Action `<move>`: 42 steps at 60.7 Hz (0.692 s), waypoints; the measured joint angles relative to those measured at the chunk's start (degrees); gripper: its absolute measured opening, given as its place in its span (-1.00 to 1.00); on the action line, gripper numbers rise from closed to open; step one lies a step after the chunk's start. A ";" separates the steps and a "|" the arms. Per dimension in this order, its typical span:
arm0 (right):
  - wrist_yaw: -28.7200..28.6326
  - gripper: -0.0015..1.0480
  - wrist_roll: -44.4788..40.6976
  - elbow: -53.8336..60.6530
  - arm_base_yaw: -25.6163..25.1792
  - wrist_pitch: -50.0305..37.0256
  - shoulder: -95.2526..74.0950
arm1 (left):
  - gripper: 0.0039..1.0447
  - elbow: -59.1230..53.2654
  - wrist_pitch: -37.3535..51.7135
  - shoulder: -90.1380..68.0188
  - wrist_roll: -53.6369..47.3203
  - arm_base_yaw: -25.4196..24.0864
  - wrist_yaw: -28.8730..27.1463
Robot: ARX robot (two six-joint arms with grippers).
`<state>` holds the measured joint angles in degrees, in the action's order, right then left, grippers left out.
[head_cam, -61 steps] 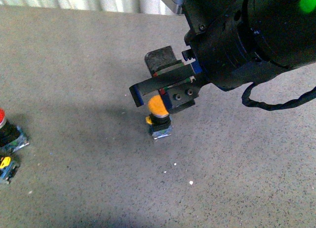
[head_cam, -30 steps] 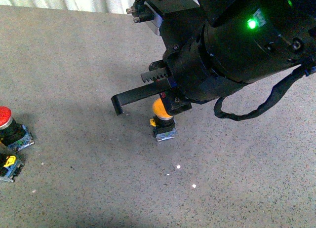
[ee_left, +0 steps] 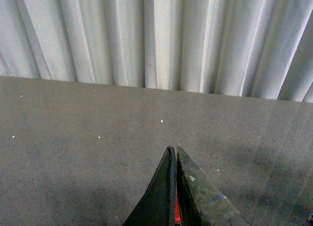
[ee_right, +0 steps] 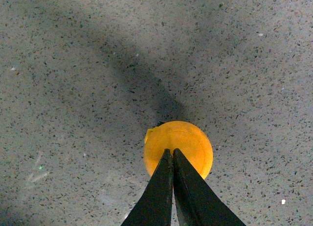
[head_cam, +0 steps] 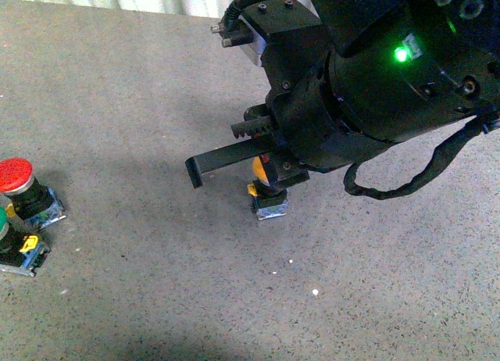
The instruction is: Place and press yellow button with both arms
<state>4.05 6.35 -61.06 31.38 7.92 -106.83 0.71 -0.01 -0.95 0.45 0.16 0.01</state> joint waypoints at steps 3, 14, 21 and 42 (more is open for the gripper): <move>-0.24 -0.97 0.37 0.00 -0.11 0.04 -0.24 | -0.98 0.00 0.00 0.00 0.00 0.00 0.00; -1.70 -0.97 3.15 -0.20 -1.25 -0.66 -1.53 | -0.98 0.00 0.00 0.00 0.00 0.00 0.00; -3.39 -0.97 5.51 -0.15 -2.21 -3.17 -0.35 | -0.98 0.00 0.00 0.00 0.00 0.00 0.00; -1.68 -0.65 8.26 3.52 -6.08 -12.72 16.44 | -0.98 0.00 0.00 0.00 0.00 0.00 0.00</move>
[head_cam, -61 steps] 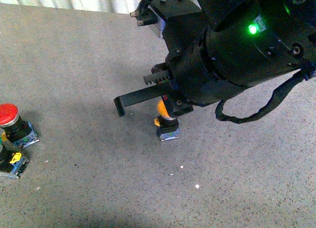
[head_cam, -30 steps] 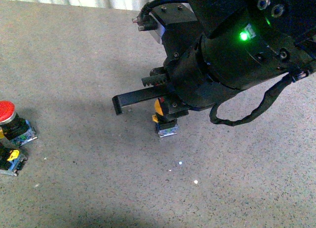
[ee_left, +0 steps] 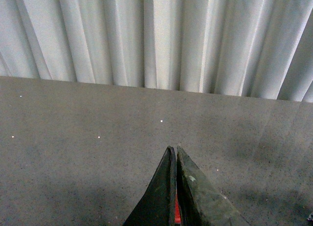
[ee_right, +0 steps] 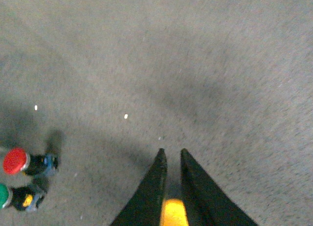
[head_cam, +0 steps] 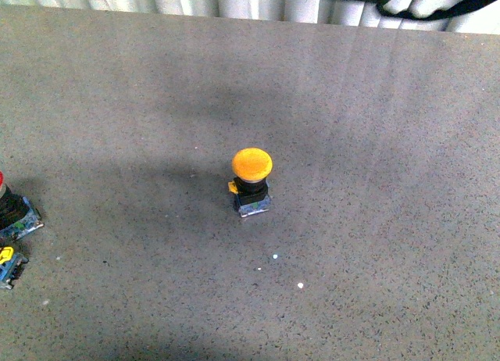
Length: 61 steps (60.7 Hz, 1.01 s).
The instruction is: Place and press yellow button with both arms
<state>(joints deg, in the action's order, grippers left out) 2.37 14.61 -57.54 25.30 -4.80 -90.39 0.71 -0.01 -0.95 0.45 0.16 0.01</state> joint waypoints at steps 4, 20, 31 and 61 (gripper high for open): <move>0.68 -0.44 -0.66 2.43 -0.72 -1.22 2.99 | -0.98 0.00 0.00 0.00 0.00 0.00 -0.02; 16.79 -0.97 -12.81 27.89 -6.01 -43.52 11.87 | -0.98 0.00 0.00 0.02 0.00 0.00 -0.02; 12.24 -0.97 -13.99 37.51 -10.54 -45.07 20.09 | -0.98 0.00 0.00 0.02 0.00 0.00 0.02; 3.54 -0.97 -14.27 51.71 -19.17 -38.86 40.11 | -0.98 0.00 0.00 0.02 0.00 0.00 0.00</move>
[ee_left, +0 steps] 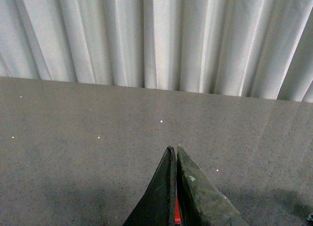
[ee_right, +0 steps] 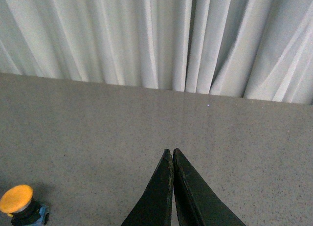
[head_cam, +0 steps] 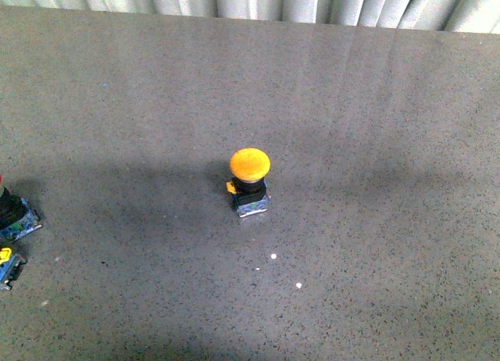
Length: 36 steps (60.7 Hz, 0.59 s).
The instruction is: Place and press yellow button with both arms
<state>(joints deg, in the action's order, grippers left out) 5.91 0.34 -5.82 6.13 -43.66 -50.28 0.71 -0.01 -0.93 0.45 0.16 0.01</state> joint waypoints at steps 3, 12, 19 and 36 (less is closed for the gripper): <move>-0.42 -0.97 0.00 0.59 -0.39 0.92 1.49 | -0.98 0.00 0.00 0.00 0.00 0.00 0.00; -5.38 -0.97 0.00 3.48 -5.33 1.90 6.34 | -0.98 0.00 0.00 0.00 0.00 0.00 0.00; -5.90 -0.97 -0.02 4.72 -5.88 4.13 8.94 | -0.98 0.00 0.00 0.00 -0.02 0.00 0.00; -5.90 -0.97 -0.02 4.79 -5.95 15.26 21.49 | -0.98 0.00 0.00 0.00 -0.02 0.00 0.00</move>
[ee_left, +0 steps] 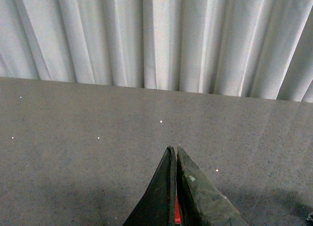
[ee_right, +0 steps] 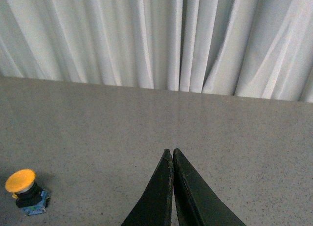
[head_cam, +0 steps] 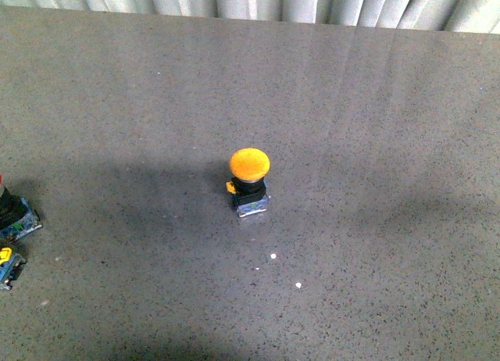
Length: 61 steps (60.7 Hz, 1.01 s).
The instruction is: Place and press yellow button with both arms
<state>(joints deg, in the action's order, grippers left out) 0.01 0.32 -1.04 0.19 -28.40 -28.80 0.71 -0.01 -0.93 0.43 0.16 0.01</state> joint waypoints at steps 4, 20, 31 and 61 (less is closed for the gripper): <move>0.00 -0.97 0.00 0.00 0.00 2.16 2.47 | -0.98 0.00 0.00 0.00 0.02 0.00 0.00; -0.02 -0.97 0.00 0.00 0.00 8.92 9.33 | -0.98 0.00 0.00 0.00 0.02 0.00 0.00; 0.00 -0.97 0.00 0.00 0.00 12.70 13.16 | -0.98 0.00 0.00 0.00 0.02 0.00 0.00; 0.09 -0.97 0.00 -0.02 0.00 27.96 27.91 | -0.98 0.00 0.00 0.00 0.00 0.00 0.00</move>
<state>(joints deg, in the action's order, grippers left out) 0.10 0.32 -1.06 0.19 -0.45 -0.89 0.71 -0.01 -0.93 0.43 0.16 0.01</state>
